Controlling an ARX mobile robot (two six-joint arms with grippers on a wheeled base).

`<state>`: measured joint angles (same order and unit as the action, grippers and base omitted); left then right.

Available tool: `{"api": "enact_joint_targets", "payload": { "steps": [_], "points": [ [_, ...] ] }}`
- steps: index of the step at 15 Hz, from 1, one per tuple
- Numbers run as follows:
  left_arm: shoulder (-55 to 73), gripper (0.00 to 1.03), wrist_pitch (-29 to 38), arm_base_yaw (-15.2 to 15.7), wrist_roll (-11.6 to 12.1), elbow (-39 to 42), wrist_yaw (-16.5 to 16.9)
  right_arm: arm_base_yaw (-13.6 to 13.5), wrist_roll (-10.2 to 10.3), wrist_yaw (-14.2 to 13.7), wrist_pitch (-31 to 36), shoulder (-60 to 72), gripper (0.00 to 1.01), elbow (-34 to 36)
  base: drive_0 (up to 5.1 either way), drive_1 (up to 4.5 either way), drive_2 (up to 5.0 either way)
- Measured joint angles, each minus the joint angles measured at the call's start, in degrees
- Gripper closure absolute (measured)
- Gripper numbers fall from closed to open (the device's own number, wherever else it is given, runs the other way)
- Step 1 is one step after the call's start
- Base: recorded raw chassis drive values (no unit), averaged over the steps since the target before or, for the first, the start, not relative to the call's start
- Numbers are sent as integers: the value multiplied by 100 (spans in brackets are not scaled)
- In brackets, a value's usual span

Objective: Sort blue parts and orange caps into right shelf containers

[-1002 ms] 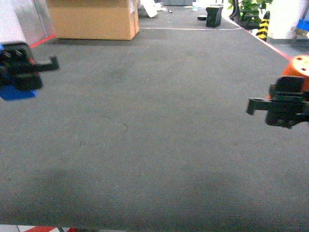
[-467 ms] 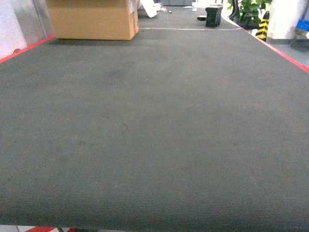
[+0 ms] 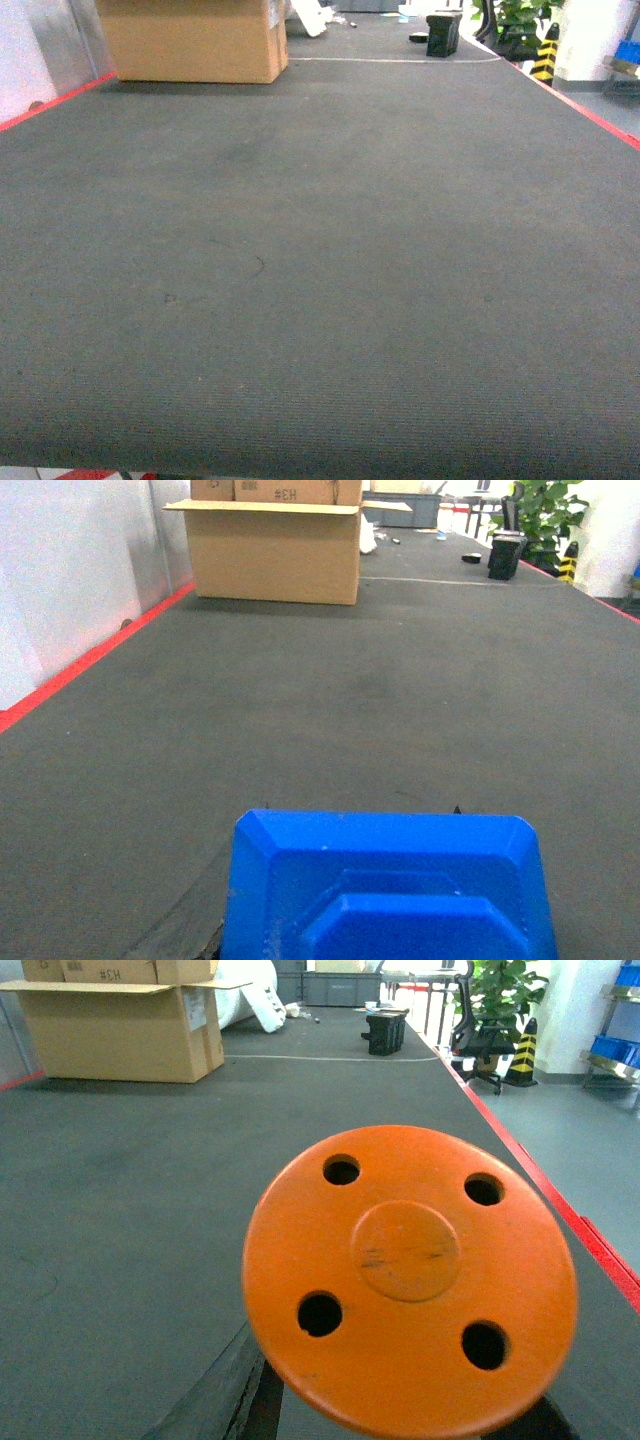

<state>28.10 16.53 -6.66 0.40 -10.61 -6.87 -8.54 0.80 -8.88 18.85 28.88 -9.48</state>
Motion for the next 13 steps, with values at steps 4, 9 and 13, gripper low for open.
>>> {"api": "enact_joint_targets", "payload": {
  "steps": [4,9,13],
  "points": [
    [-892,61,-240,649,-17,623,686,861,-42,896,-361,-909,57,551,0,0,0],
    [-1327,61,-485,660,-20,791,684,855,-42,892,-632,-1373,57,704,0,0,0],
    [-1733,61,-619,660,-20,1001,675,855,-39,890,-789,-1784,58,874,0,0,0]
  ]
}}
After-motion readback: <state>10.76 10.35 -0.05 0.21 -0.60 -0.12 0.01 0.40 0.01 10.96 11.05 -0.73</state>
